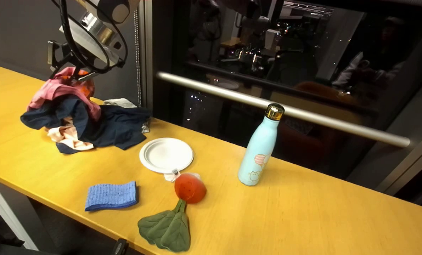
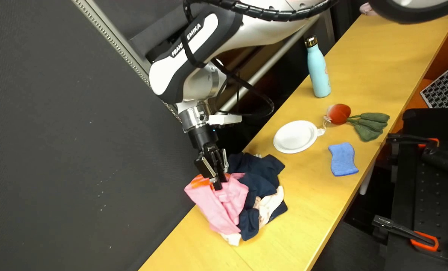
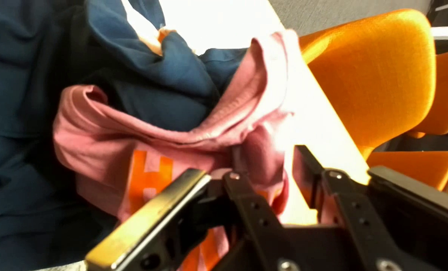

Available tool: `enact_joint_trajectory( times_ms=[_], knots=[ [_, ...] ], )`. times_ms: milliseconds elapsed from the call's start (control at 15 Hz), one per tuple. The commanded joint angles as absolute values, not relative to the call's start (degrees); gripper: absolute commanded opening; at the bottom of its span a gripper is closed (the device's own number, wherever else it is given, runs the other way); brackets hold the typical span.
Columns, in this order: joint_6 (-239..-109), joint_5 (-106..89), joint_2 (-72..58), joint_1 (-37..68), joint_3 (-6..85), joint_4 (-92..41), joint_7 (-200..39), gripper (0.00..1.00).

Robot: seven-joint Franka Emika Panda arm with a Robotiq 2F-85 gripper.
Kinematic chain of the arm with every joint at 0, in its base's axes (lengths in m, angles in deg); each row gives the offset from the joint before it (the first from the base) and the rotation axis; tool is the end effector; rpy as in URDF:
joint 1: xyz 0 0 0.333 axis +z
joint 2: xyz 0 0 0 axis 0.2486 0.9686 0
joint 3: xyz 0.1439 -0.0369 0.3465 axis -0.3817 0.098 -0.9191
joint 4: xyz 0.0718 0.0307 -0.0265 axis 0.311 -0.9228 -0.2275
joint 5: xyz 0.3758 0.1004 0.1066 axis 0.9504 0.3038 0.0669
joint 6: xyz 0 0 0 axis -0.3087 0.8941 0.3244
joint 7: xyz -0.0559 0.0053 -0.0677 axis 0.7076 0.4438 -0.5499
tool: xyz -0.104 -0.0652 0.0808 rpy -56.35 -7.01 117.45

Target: Pull out the towel from the pile

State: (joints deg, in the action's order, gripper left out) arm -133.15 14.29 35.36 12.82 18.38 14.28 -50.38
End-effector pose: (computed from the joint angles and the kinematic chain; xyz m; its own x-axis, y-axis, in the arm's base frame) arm 0.7919 0.1708 0.2664 0.8578 0.5134 -0.0229 0.3933 -0.6846 -0.6137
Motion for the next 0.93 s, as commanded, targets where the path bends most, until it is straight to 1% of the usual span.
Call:
enact_joint_trajectory(
  times_ms=[0, 267, 333, 667, 867],
  knots=[
    [-126.44, 17.55, 36.50, 11.52, 17.08, 20.89, -50.33, 0.69],
    [-125.87, 16.10, 36.36, 10.50, 18.85, 23.43, -51.51, 0.98],
    [-125.86, 15.60, 36.42, 10.27, 19.37, 23.61, -51.77, 1.00],
    [-129.59, 8.64, 37.09, 11.34, 25.78, 22.65, -53.02, 1.00],
    [-132.77, 5.02, 39.71, 12.69, 27.95, 23.62, -53.34, 1.00]
  ],
)
